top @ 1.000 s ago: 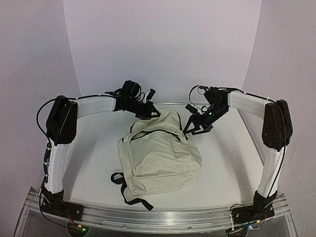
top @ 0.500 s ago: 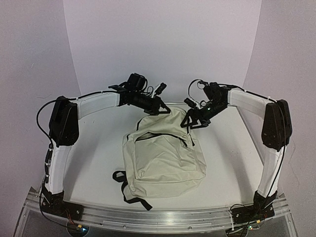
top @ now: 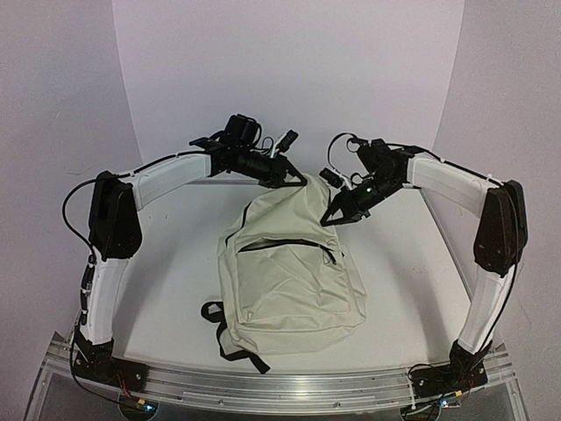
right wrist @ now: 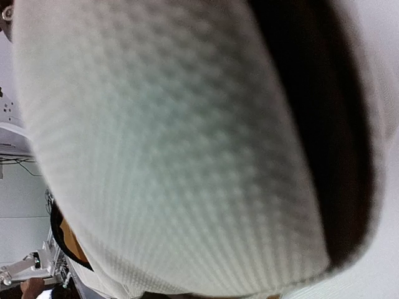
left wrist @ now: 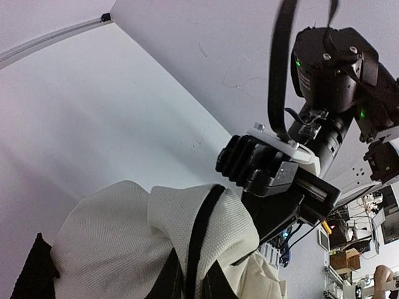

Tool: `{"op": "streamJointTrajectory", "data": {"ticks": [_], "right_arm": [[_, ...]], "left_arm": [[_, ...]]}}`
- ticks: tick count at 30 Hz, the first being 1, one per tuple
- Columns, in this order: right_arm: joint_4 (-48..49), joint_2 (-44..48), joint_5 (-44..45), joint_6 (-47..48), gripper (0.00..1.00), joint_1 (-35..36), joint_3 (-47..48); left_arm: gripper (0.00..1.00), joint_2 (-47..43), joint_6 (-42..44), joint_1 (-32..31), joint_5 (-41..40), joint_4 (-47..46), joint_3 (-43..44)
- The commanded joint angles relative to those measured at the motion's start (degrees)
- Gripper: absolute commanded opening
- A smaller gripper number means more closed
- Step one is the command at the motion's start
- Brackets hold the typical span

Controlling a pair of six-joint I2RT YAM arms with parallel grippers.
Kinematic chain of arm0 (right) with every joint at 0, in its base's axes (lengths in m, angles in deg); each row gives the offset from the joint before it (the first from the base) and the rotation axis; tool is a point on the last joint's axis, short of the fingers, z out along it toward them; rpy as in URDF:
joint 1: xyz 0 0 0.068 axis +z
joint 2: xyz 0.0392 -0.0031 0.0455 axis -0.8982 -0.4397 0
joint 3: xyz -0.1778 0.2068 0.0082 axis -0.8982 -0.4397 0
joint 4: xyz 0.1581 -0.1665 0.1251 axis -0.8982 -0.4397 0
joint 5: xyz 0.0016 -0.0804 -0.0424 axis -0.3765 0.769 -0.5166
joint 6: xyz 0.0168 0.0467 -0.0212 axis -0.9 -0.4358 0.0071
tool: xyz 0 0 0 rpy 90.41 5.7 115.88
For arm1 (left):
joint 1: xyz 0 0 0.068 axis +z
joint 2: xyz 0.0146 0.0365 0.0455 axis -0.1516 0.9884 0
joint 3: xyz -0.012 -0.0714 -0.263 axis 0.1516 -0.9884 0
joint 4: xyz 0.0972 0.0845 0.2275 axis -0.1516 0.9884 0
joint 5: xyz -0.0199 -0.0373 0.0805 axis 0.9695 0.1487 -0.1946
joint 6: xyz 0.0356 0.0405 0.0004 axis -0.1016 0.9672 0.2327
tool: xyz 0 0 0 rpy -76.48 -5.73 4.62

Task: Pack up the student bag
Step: Adjust the student bag at the center of the board.

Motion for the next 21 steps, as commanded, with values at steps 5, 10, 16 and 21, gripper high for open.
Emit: {"op": "streamJointTrajectory", "data": {"ticks": [5,10,16,21], "right_arm": [[6.51,9.9,-2.26,-8.69,0.0,1.75,0.76],[15.38,13.26,-1.46,-17.05,0.0,0.34,-2.59],[19.64,14.54,-1.99,-22.27,0.0,0.12,-2.96],[22.99,14.75,-2.48,-25.72,0.0,0.1,-6.06]], "left_arm": [[0.32,1.26,-10.34,6.85,-4.96,-7.65,7.11],[0.58,-4.37,-6.94,7.37,-15.13,-0.78,4.92],[0.71,-21.62,-0.19,4.12,-28.97,0.55,-12.37],[0.71,-32.41,11.72,-7.12,-33.52,4.18,-23.85]]}}
